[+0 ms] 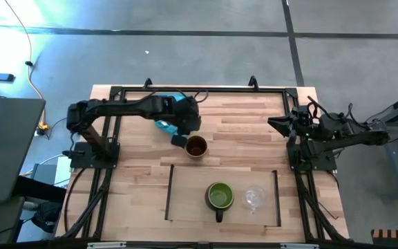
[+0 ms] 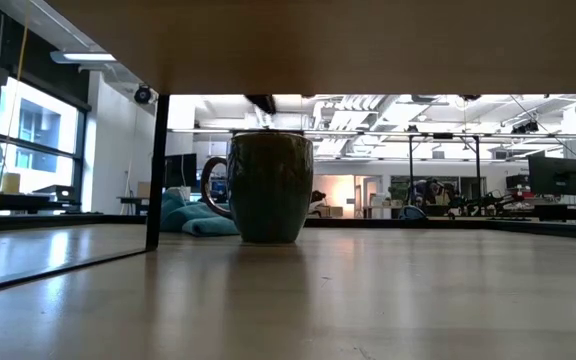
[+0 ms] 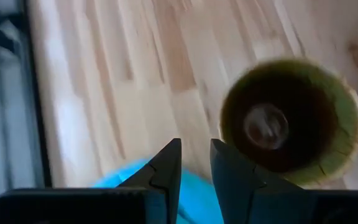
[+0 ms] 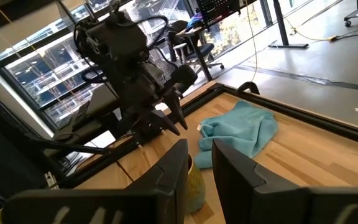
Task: Stack small to large cups/mugs on shelf
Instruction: Put the brown mug on the shelf
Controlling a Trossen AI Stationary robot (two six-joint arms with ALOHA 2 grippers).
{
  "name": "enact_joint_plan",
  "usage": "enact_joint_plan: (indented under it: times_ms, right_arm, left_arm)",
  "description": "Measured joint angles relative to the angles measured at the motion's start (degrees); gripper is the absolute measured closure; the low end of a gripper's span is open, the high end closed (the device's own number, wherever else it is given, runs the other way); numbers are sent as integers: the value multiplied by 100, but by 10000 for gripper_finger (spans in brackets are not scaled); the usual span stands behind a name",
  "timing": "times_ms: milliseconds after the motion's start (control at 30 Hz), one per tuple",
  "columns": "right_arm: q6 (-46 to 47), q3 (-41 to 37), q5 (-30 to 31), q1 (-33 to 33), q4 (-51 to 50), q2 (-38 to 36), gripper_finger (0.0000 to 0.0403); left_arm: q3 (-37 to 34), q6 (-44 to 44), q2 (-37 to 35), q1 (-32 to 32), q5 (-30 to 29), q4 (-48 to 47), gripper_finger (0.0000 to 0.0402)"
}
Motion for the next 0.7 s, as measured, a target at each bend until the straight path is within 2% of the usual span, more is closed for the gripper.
enact_joint_plan:
  times_ms: [200, 333, 500, 700]
  right_arm:
    - [35, 2, -3, 1, 3, 83, 339]
    - [128, 2, -114, 1, -2, 188, 339]
    - [189, 2, -412, 1, -49, 322, 339]
    - [245, 2, -593, 1, -50, 474, 339]
  left_arm:
    - [748, -243, 697, 0, 109, -1048, 328]
    - [1203, -361, 1028, 0, 317, -1386, 328]
    - [1524, -462, 1284, -2, 477, -1403, 328]
    - [1562, -565, 1372, -4, 588, -1432, 328]
